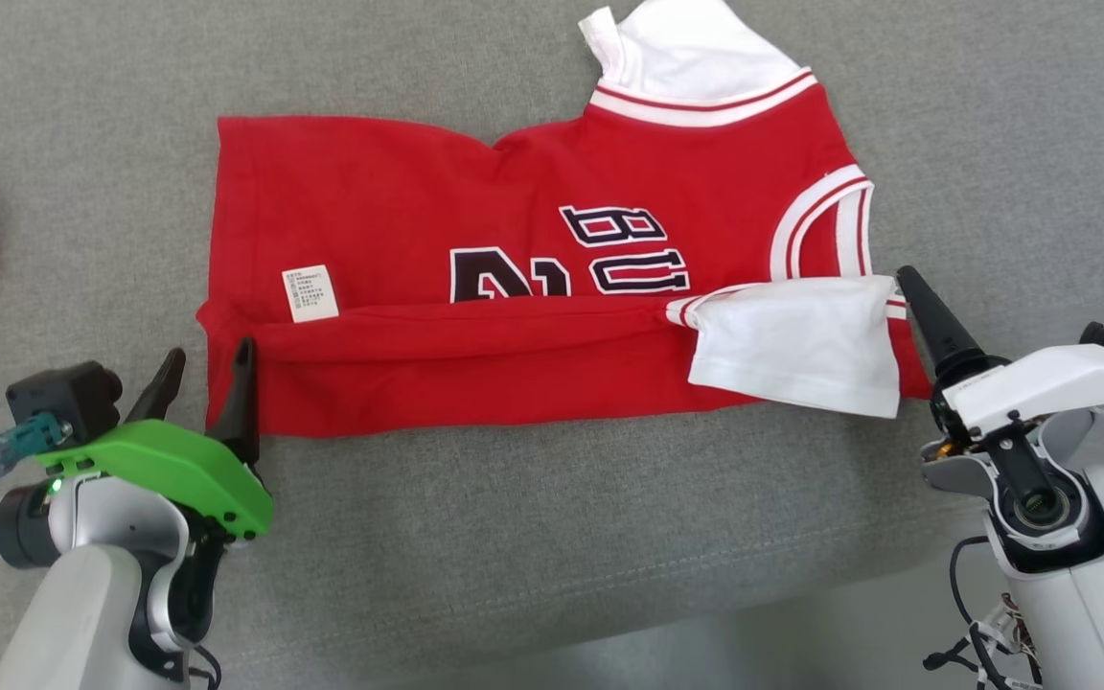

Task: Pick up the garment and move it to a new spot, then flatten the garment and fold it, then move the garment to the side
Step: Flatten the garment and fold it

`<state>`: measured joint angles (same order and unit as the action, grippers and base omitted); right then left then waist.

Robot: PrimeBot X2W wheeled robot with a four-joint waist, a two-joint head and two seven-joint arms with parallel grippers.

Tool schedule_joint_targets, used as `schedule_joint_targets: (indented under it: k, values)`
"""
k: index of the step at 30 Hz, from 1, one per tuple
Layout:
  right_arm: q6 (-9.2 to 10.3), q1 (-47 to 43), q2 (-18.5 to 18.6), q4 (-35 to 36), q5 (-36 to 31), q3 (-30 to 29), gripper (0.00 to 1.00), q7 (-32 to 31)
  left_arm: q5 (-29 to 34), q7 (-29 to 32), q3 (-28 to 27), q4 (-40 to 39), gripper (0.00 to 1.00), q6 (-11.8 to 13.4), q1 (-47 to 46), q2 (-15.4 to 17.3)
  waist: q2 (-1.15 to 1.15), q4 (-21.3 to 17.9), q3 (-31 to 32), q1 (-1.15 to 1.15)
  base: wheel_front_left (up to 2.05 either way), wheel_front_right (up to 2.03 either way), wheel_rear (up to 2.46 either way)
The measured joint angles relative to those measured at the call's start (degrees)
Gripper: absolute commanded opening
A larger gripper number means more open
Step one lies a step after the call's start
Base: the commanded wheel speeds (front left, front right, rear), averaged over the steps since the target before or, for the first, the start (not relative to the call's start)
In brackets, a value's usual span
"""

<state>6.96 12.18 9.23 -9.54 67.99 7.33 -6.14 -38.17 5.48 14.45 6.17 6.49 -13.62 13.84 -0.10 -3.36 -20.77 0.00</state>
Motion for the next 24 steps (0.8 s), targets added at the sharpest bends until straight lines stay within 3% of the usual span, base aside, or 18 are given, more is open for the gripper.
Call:
schedule_joint_targets:
  k: [8,13,24]
  values:
    - [-0.87,-2.2,1.7,2.8,-2.0,-0.9,1.00,1.8,0.0,-1.2,-1.2,-1.2,1.00,0.0,2.9,0.5,0.00,-0.3,2.8,0.00,0.00,0.00,0.00]
    - [-1.35,-2.4,6.0,5.1,-9.9,-0.9,1.00,6.6,0.4,-2.4,-1.3,-3.0,1.00,0.0,3.6,0.6,0.00,-0.2,4.5,0.00,0.00,0.00,0.00]
    - [-1.31,-6.1,10.4,7.8,-22.8,1.3,1.00,13.7,1.0,-5.3,-1.5,-5.0,1.00,0.0,8.1,0.0,0.00,0.7,9.3,0.00,0.00,0.00,0.00]
